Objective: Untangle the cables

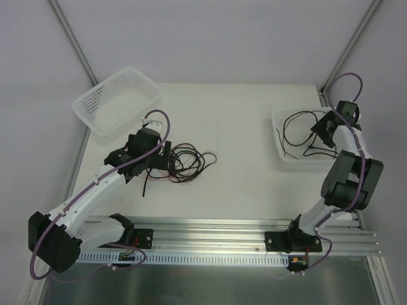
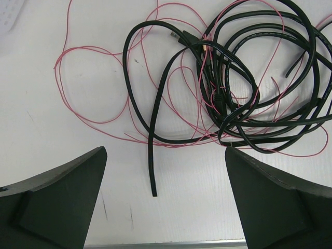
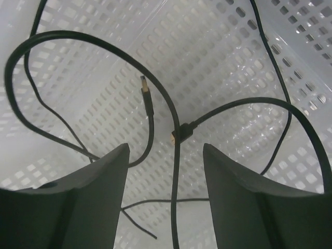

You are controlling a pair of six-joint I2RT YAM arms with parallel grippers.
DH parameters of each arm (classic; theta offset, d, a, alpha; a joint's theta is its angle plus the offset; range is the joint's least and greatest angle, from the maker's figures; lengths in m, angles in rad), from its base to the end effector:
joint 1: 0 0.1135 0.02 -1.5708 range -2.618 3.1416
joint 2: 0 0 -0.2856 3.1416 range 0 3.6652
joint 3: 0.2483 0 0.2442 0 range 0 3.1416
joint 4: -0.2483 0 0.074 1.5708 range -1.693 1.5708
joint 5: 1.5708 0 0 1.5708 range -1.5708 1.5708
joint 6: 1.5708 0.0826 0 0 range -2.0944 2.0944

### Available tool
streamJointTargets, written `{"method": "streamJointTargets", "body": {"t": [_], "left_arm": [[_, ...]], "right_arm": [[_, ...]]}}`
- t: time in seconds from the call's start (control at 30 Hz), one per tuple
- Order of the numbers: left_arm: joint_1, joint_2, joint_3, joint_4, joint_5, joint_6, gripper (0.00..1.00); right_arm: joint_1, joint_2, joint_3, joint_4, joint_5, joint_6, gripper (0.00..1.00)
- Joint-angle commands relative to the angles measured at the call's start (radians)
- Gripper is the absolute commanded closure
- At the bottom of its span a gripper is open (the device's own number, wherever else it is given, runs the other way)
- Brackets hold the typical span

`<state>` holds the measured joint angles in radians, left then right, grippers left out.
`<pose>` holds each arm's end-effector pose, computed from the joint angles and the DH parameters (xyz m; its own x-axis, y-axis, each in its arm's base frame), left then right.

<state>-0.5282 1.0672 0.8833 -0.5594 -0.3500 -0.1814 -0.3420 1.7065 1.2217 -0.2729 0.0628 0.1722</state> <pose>0.2194 -0.0952 0.2768 -0.6210 0.1661 -0.7660 0.1458 0.9847 0.0954 0.3842 -0.1423 0.2317 -0.5732 0.3856 -0.7231 0.4830 0.8718 0.0820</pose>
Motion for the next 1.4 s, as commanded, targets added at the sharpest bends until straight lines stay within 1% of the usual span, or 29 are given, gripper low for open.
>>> {"method": "streamJointTargets", "body": {"t": [0.0, 0.1, 0.17, 0.23, 0.27, 0.33, 0.37, 0.43, 0.47, 0.53, 0.57, 0.63, 0.67, 0.77, 0.83, 0.87, 0.93, 1.03, 1.13, 1.17, 1.2, 1.33, 1.37], "left_arm": [[0.01, 0.002, -0.007, -0.002, -0.009, 0.019, 0.01], [0.01, -0.001, -0.007, -0.002, -0.007, 0.016, 0.01], [0.008, -0.004, -0.007, -0.002, -0.004, 0.014, 0.01], [0.008, -0.003, -0.007, -0.002, 0.006, 0.013, 0.01], [0.01, -0.001, -0.007, -0.002, 0.012, 0.014, 0.01], [0.008, 0.008, -0.007, -0.002, 0.032, 0.011, 0.01], [0.008, 0.014, -0.009, -0.004, 0.039, 0.011, 0.01], [0.008, 0.036, -0.006, -0.002, 0.06, 0.008, 0.01], [0.008, 0.043, -0.004, -0.002, 0.069, 0.007, 0.01], [0.008, 0.068, 0.002, -0.002, 0.106, -0.003, 0.01], [0.01, 0.077, 0.003, -0.004, 0.123, -0.004, 0.01], [0.008, 0.108, 0.008, -0.002, 0.16, -0.006, 0.01], [0.01, 0.122, 0.009, 0.0, 0.217, -0.001, 0.01], [0.002, 0.183, 0.016, 0.003, 0.313, 0.032, 0.03], [-0.033, 0.217, 0.023, 0.004, 0.318, 0.068, 0.04], [-0.055, 0.224, 0.026, 0.013, 0.293, 0.082, 0.04], [-0.114, 0.243, 0.028, 0.029, 0.26, 0.129, 0.04], [-0.151, 0.29, 0.043, 0.068, 0.256, 0.158, 0.04], [-0.173, 0.355, 0.085, 0.093, 0.246, 0.172, 0.04], [-0.2, 0.373, 0.104, 0.102, 0.229, 0.19, 0.04], [-0.216, 0.405, 0.114, 0.117, 0.183, 0.206, 0.04], [-0.269, 0.477, 0.155, 0.147, 0.102, 0.281, 0.08], [-0.274, 0.488, 0.167, 0.15, 0.1, 0.287, 0.14]], "right_arm": [[0.0, -0.123, 0.082, -0.1, 0.003, 0.038, 0.37], [0.026, -0.214, 0.096, -0.149, 0.025, 0.033, 0.37], [0.052, -0.274, 0.113, -0.201, 0.035, 0.018, 0.35], [0.109, -0.324, 0.131, -0.254, 0.04, 0.006, 0.32], [0.156, -0.34, 0.133, -0.268, 0.039, 0.001, 0.31], [0.216, -0.376, 0.108, -0.284, 0.037, -0.008, 0.25], [0.286, -0.415, 0.098, -0.287, 0.034, -0.013, 0.23], [0.363, -0.447, 0.05, -0.281, 0.028, -0.022, 0.19], [0.447, -0.474, 0.033, -0.282, 0.022, -0.02, 0.18], [0.536, -0.499, -0.02, -0.27, 0.022, -0.008, 0.17], [0.626, -0.508, -0.037, -0.266, 0.032, 0.013, 0.17], [0.711, -0.538, -0.082, -0.234, 0.051, 0.033, 0.17], [0.785, -0.547, -0.132, -0.218, 0.064, 0.044, 0.17], [0.891, -0.567, -0.215, -0.192, 0.062, 0.056, 0.17], [0.935, -0.588, -0.244, -0.201, 0.061, 0.046, 0.17], [0.977, -0.603, -0.289, -0.196, 0.061, 0.04, 0.17], [1.018, -0.669, -0.338, -0.166, 0.058, 0.05, 0.13], [1.038, -0.763, -0.422, -0.123, 0.032, 0.082, 0.11], [1.043, -0.818, -0.449, -0.127, 0.046, 0.078, 0.04], [1.046, -0.855, -0.453, -0.13, 0.048, 0.073, 0.02], [1.048, -0.872, -0.455, -0.134, 0.051, 0.07, 0.02], [1.048, -0.959, -0.493, -0.157, 0.051, 0.062, 0.02], [1.049, -0.976, -0.502, -0.161, 0.049, 0.067, 0.02]]}}
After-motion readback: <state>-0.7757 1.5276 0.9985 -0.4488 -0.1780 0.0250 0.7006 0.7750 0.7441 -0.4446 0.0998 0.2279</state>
